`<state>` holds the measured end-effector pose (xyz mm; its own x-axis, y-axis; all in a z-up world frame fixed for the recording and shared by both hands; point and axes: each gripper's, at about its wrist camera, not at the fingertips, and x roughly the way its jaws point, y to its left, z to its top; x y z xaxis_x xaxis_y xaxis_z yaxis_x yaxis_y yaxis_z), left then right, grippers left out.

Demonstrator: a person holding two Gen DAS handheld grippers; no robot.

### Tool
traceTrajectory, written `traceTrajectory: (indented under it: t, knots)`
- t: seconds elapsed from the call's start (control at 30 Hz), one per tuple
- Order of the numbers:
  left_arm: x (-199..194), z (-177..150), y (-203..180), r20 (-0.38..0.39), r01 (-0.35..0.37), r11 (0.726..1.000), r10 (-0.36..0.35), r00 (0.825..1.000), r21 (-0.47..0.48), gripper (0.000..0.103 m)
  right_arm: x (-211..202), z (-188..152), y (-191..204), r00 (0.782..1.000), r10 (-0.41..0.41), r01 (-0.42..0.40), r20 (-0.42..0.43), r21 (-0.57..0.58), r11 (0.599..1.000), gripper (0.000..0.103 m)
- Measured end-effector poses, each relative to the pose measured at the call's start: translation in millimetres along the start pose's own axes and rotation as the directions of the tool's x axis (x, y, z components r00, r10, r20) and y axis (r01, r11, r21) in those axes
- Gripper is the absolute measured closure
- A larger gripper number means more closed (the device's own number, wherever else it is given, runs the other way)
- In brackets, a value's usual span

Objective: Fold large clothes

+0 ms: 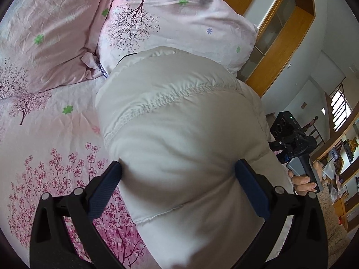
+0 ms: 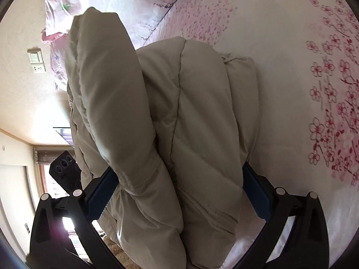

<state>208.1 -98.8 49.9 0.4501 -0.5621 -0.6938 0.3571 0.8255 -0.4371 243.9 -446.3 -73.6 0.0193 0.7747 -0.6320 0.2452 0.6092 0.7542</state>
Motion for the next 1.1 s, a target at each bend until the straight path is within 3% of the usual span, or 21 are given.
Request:
traceTrajectory:
  t: [0.4, 0.63, 0.77, 1.0, 1.1]
  knots:
    - [8.3, 6.6, 32.8, -0.087, 0.167, 0.981, -0.176, 0.98, -0.103, 0.002, 25.2, 11.3, 7.4, 0.991, 0.063, -0.069, -0.115, -0.048, 0.996, 0.001]
    - [8.4, 1.2, 49.5, -0.07, 0.252, 0.958, -0.263, 0.962, -0.139, 0.002, 42.8, 12.8, 19.7, 0.985, 0.084, -0.097, -0.15, -0.083, 0.992, 0.001]
    - [14.2, 1.9, 64.2, -0.103, 0.297, 0.924, -0.329, 0.939, -0.241, 0.002, 41.6, 10.0, 20.2, 0.987, 0.102, -0.113, -0.121, -0.095, 0.989, 0.001]
    - [16.1, -0.9, 66.7, -0.055, 0.33, 0.901, -0.359, 0.932, -0.28, 0.002, 41.7, -18.2, 21.9, 0.988, 0.148, -0.152, -0.036, -0.186, 0.971, 0.003]
    - [10.5, -3.6, 65.7, -0.029, 0.351, 0.9, -0.371, 0.928, -0.259, 0.012, 46.1, -26.8, 25.6, 0.986, 0.167, -0.169, -0.024, -0.216, 0.962, 0.006]
